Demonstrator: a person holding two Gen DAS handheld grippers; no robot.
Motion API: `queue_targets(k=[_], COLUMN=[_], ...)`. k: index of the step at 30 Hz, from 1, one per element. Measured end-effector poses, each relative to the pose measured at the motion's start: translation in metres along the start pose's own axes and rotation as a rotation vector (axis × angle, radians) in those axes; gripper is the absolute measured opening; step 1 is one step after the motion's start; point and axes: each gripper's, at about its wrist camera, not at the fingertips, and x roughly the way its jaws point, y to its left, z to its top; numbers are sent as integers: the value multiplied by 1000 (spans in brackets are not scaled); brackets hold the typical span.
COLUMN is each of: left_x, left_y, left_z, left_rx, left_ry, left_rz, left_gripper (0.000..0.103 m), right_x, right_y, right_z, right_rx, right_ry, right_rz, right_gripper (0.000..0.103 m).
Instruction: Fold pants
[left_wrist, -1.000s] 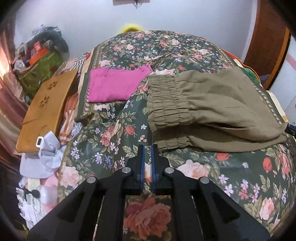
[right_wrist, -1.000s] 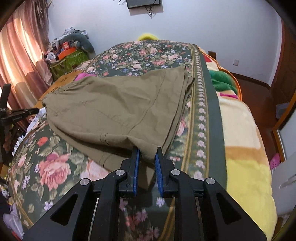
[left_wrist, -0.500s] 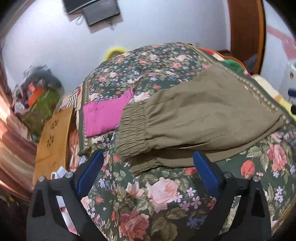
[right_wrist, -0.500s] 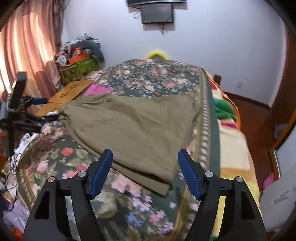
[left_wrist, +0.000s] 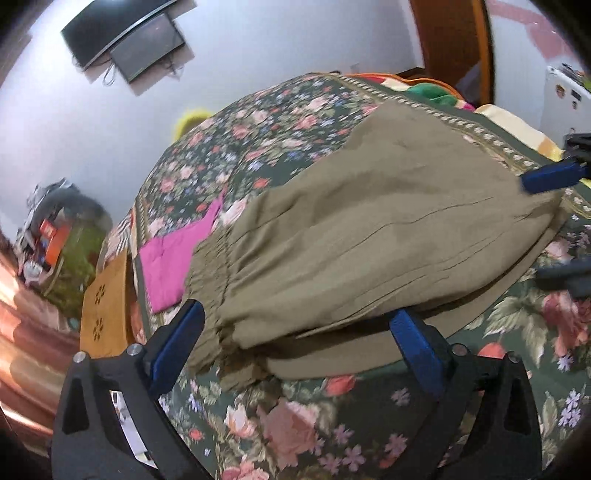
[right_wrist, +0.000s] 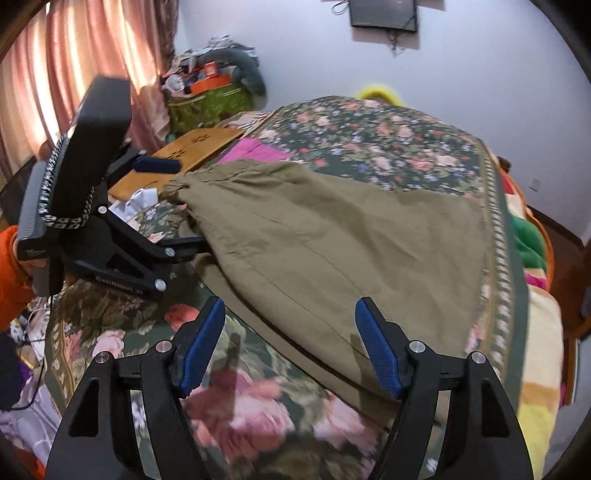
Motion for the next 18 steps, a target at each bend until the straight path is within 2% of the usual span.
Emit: queue_targets(k=[2, 3, 5, 7, 9, 10, 13, 14, 16, 18], left_x=[-2, -2, -1, -1, 1, 2, 5, 7, 10, 9], left_y=[-1, -1, 0, 0, 1, 2, 0, -2, -3, -2], left_z=[4, 5, 8, 8, 5, 3, -4, -6, -8, -10], left_rx=[-2, -6, -22, -30, -40, -50, -48, -38, -33, -38], left_ry=[-9, -10, -2, -5, 1, 9, 29, 40, 54, 53], left_rz=[-30, -47, -90, -106, -133, -149, -141, -126, -108, -105], left_gripper=[97, 91, 84, 83, 78, 72, 57, 53, 33, 22], right_x=[9, 13, 21, 29, 32, 32, 28, 26, 25, 23], right_y=[5, 6, 8, 10, 9, 9, 9, 11, 14, 19], right_z=[3, 4, 6, 7, 8, 8, 8, 8, 7, 6], right_rx=[-11, -17, -29, -35, -36, -36, -33, -39, -53, -70], right_ry=[5, 10, 26, 52, 61, 57, 41, 35, 33, 23], right_rz=[16, 21, 30, 41, 41, 46, 60, 57, 53, 44], right_gripper=[69, 69, 64, 44, 30, 23, 11, 10, 9, 8])
